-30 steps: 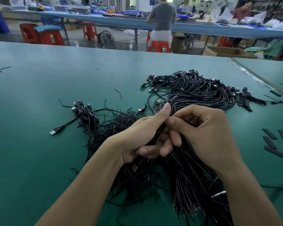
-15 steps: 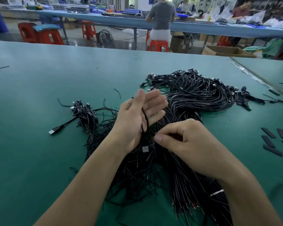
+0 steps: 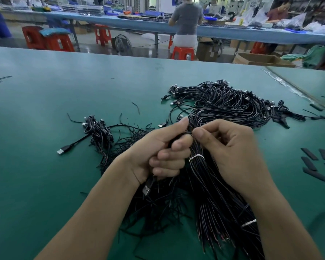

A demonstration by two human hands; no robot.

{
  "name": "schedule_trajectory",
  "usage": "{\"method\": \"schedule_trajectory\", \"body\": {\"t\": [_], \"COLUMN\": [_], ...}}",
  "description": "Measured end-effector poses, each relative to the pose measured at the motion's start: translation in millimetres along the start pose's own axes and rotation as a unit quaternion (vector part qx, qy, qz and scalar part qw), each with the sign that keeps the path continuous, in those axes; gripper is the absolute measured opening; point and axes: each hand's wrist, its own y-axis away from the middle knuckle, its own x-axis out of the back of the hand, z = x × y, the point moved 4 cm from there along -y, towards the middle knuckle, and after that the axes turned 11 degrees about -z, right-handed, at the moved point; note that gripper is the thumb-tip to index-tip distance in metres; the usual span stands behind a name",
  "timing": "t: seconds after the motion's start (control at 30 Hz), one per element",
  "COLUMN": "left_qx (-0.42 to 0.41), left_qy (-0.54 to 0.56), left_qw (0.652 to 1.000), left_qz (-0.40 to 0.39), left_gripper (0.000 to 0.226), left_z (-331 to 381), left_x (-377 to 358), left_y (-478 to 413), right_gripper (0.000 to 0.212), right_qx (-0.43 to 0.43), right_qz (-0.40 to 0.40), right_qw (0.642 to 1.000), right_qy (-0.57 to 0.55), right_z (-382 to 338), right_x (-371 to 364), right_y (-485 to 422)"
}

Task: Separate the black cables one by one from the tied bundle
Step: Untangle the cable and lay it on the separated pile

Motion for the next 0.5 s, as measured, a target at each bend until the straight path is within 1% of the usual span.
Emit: {"method": "schedule_trajectory", "body": {"t": [0.03,0.1,0.17,0.23,0.3,0.37,0.43,0.5], "left_qx": [-0.026,-0.083,-0.145,-0.228,-0.289,-0.305,-0.281,-0.219], "left_qy": [0.033,0.078,0.128,0.146,0.109,0.037,-0.070,-0.193], "left_qw": [0.999,0.993,0.980,0.954,0.931,0.920,0.909,0.898], "left_qz": [-0.009,0.000,0.052,0.132,0.192,0.243,0.298,0.329], "left_gripper": [0.049,0.042,0.036,0.037,0.044,0.045,0.041,0.039], "left_z": [2,6,8,10,11,9,5,0], "left_x": [0,-2,-3,6,16,23,28,29], "left_y": [0,-2,-6,-8,-10,-10,-8,-8], "right_gripper": [0.015,0.016,0.019,0.023,0.029,0.033,0.035,0.037], "right_qx": [-0.008,-0.028,-0.050,-0.070,-0.079,-0.084,-0.072,-0.043], "right_qz": [-0.012,-0.042,-0.077,-0.128,-0.172,-0.203,-0.234,-0.247], "right_qw": [1.000,0.998,0.993,0.983,0.971,0.960,0.953,0.952], "right_qy": [0.009,0.042,0.078,0.109,0.143,0.176,0.179,0.177], "right_z": [0,3,5,4,3,2,-3,-9], "right_x": [-2,-5,-9,-15,-21,-23,-25,-24], "right_y": [0,0,1,3,5,7,9,10]}}
